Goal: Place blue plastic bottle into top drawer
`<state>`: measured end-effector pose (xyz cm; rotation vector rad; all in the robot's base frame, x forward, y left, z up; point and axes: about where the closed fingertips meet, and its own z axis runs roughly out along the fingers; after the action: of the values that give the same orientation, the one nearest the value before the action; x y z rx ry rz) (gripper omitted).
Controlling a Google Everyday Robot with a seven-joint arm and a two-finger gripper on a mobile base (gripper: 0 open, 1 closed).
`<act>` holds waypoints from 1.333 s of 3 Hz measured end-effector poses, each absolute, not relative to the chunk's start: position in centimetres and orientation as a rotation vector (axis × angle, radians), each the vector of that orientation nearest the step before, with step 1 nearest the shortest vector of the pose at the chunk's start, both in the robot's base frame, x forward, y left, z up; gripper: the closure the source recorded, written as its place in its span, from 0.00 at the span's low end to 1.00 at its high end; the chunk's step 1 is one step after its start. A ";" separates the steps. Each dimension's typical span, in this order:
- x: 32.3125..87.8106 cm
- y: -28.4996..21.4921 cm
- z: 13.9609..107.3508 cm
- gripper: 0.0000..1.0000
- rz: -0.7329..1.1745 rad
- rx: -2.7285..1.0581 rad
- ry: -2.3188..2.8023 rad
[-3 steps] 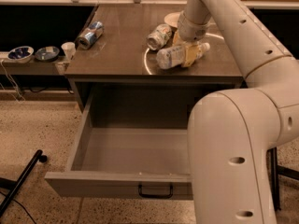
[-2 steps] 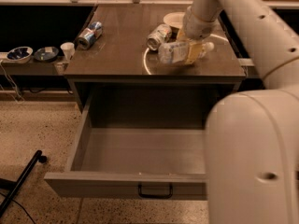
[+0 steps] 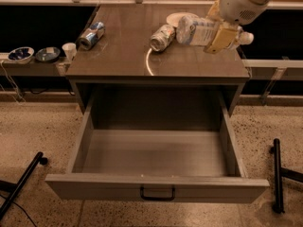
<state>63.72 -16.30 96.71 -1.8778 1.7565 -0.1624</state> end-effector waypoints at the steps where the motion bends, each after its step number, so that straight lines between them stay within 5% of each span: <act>1: 60.2 -16.1 97.7 1.00 -0.161 -1.812 1.837; 4: 60.1 -10.7 80.3 1.00 -0.011 -1.785 1.976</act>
Offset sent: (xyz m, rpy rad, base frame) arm -0.0100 0.0496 -0.1470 -0.0212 0.2707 -0.1005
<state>60.09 -10.68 80.27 -1.7854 1.9758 -0.0111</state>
